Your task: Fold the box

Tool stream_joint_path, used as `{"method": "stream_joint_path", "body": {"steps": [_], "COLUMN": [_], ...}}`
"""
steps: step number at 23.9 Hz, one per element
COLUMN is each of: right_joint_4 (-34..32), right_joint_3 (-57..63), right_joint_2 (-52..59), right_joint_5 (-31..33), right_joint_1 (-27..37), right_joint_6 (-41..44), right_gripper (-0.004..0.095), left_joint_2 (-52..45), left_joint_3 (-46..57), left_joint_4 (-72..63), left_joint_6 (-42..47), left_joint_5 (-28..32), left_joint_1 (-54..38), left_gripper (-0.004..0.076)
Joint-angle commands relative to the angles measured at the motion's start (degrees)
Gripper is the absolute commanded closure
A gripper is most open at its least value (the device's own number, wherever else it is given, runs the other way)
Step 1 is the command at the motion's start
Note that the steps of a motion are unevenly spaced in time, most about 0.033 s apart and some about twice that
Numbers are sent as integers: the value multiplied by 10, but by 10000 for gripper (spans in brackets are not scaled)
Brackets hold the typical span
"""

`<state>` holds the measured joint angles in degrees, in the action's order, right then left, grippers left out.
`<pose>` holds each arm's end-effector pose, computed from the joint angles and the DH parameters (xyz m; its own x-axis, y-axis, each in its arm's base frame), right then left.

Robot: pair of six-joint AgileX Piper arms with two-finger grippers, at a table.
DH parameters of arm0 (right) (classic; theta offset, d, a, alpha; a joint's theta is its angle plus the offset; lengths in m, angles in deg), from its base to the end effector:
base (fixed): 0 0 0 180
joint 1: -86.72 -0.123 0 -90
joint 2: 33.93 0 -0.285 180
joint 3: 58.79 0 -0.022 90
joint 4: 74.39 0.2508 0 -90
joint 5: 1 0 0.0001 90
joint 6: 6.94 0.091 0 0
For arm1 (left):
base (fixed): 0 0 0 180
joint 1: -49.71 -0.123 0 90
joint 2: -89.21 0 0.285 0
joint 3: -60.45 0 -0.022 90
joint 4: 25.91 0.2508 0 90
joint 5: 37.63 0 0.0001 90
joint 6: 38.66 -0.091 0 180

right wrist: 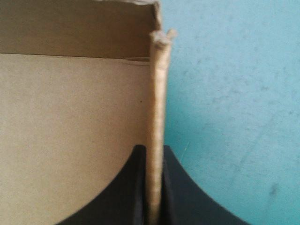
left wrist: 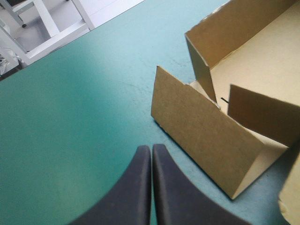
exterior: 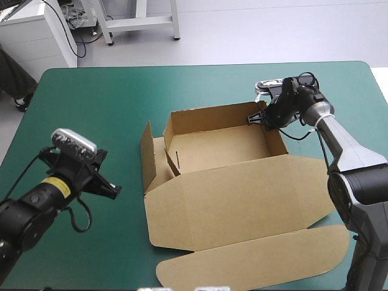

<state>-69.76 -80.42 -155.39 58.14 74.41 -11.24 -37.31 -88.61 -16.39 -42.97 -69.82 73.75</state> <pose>0.4209 0.0983 0.2602 -0.9030 -0.2313 -0.3622 -0.2675 0.9621 0.0525 0.1486 -0.0575 0.3581 -0.3230 0.3781 -0.8676 0.4125 0.8813 0.2305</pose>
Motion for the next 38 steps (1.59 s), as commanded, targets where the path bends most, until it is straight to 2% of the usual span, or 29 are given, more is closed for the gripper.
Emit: {"method": "stream_joint_path", "body": {"steps": [1,5,8,13,15,18,22,28,33,38], "right_joint_4": [0,-1,-2,-3,-5,-2,-4,-6,-9,-28], "right_joint_3": [-3,-4,-14,-86,-121,-163,-190,-190,-180,-40], "right_joint_2": [6,6,6,6,9,22,82,188,167,122], "right_joint_5": [28,22,38,123,127,127,127,127,127,127], "right_joint_1": [2,2,2,3,3,3,3,3,3,3], "right_joint_6": [-15,-15,-16,-46,-41,-33,-30,-31,-35,-35], "right_gripper": [928,922,876,651,539,444,444,445,444,445], "left_joint_2": [-79,-160,-213,-285,-300,-308,-308,-308,-308,-308], "left_joint_3": [50,102,128,149,153,157,157,157,157,157], "left_joint_4": [-23,-75,-90,-82,-80,-78,-75,-59,-64,-65], "left_joint_6": [4,4,4,4,4,4,4,4,7,7], "left_joint_5": [63,54,40,9,-2,-19,-39,-36,-36,-35], "left_joint_1": [-2,-2,-2,-3,-3,-4,-4,-4,-4,-4], "left_gripper": [731,731,731,731,731,731,731,731,731,731]}}
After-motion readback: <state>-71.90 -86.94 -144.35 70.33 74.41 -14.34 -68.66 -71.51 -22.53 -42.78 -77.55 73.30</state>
